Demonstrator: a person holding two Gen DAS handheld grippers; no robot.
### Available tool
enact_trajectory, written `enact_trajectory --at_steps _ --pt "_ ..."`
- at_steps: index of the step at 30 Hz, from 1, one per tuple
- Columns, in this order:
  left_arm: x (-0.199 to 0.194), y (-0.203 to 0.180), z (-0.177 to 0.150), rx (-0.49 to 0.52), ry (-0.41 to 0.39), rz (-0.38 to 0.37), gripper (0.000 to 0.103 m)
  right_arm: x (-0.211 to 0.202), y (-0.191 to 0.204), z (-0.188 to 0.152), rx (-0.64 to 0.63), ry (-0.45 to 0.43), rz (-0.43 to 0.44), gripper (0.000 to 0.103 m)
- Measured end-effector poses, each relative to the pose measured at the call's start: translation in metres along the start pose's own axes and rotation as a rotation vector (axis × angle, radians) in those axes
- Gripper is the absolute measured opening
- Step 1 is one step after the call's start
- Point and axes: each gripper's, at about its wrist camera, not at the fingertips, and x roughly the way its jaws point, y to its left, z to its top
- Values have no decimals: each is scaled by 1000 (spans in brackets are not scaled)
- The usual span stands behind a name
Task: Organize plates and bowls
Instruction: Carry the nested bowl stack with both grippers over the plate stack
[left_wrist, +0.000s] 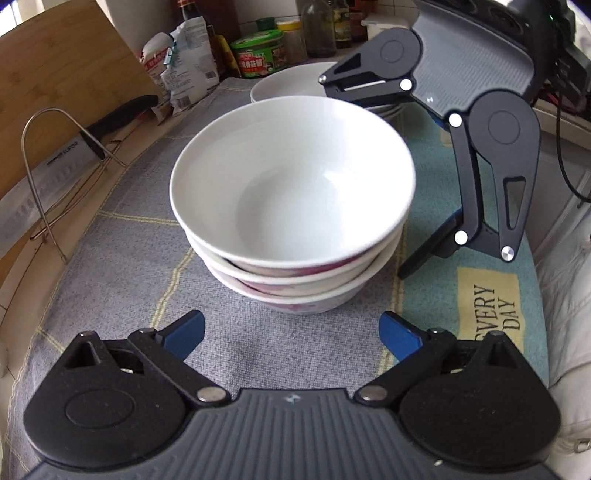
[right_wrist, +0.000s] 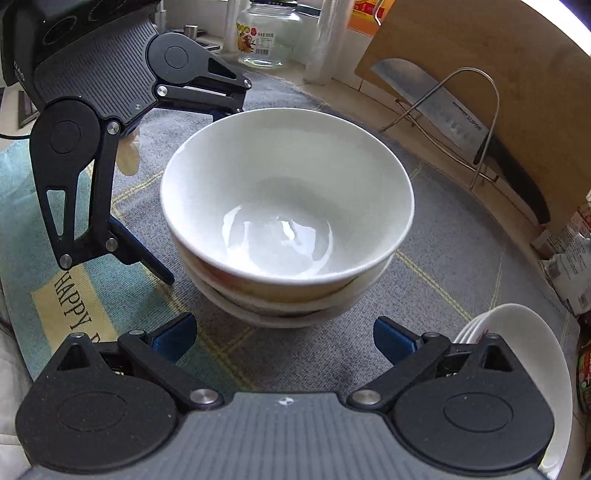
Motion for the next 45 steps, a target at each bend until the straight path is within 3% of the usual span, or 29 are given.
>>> enact_trajectory --at_steps 5,9,14,16,45 --pt "2 2 5 46 -2 -10 97 9 -11 3 -27 -14 54 100" --pt "3 6 10 58 2 -50 86 9 -17 7 -35 -24 98 94" --pt "5 9 18 76 -4 -77 84 5 -16 10 -62 -23 136 84" --pt "6 10 21 80 -1 -101 80 5 -16 11 -61 -19 140 84" --pt "10 17 19 87 -6 -151 79 2 -17 18 -81 27 146 83"
